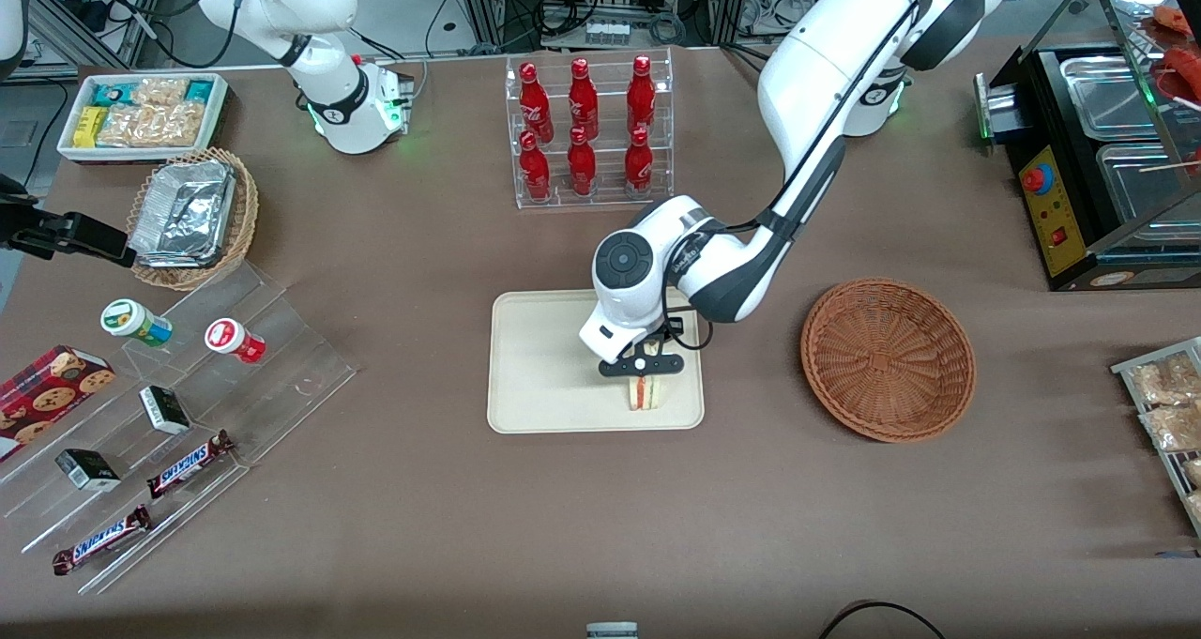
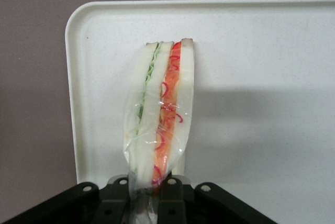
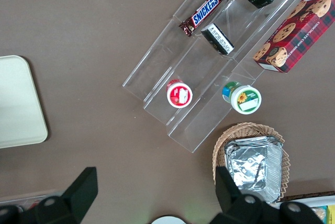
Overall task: Place sandwich from basket to tray
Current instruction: 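Carry the sandwich over the cream tray and lower it, then open the left gripper to release the sandwich onto the tray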
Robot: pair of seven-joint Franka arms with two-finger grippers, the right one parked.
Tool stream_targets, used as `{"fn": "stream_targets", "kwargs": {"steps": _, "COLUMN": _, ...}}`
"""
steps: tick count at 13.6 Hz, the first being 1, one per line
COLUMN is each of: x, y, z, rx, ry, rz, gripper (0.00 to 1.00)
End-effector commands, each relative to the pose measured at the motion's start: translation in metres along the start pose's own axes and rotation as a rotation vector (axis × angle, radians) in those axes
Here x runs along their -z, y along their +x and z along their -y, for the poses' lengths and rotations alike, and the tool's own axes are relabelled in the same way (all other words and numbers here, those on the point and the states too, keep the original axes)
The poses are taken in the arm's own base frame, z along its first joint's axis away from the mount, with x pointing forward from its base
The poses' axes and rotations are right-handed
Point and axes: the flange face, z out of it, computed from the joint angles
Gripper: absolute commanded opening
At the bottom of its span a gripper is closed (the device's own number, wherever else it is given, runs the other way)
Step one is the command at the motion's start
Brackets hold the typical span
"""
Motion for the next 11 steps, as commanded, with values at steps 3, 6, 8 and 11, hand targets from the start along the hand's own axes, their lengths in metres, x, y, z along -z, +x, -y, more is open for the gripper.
{"fn": "stream_targets", "kwargs": {"steps": 3, "x": 0.011, "y": 0.008, "z": -0.003, "rx": 0.001, "ry": 0.001, "rz": -0.038, "gripper": 1.00}}
{"fn": "stream_targets", "kwargs": {"steps": 6, "x": 0.028, "y": 0.017, "z": 0.003, "rx": 0.018, "ry": -0.016, "rz": -0.054, "gripper": 1.00}}
{"fn": "stream_targets", "kwargs": {"steps": 8, "x": 0.044, "y": 0.033, "z": 0.021, "rx": 0.056, "ry": -0.029, "rz": -0.062, "gripper": 1.00}}
{"fn": "stream_targets", "kwargs": {"steps": 11, "x": 0.063, "y": 0.054, "z": 0.051, "rx": 0.104, "ry": -0.032, "rz": -0.076, "gripper": 1.00}}
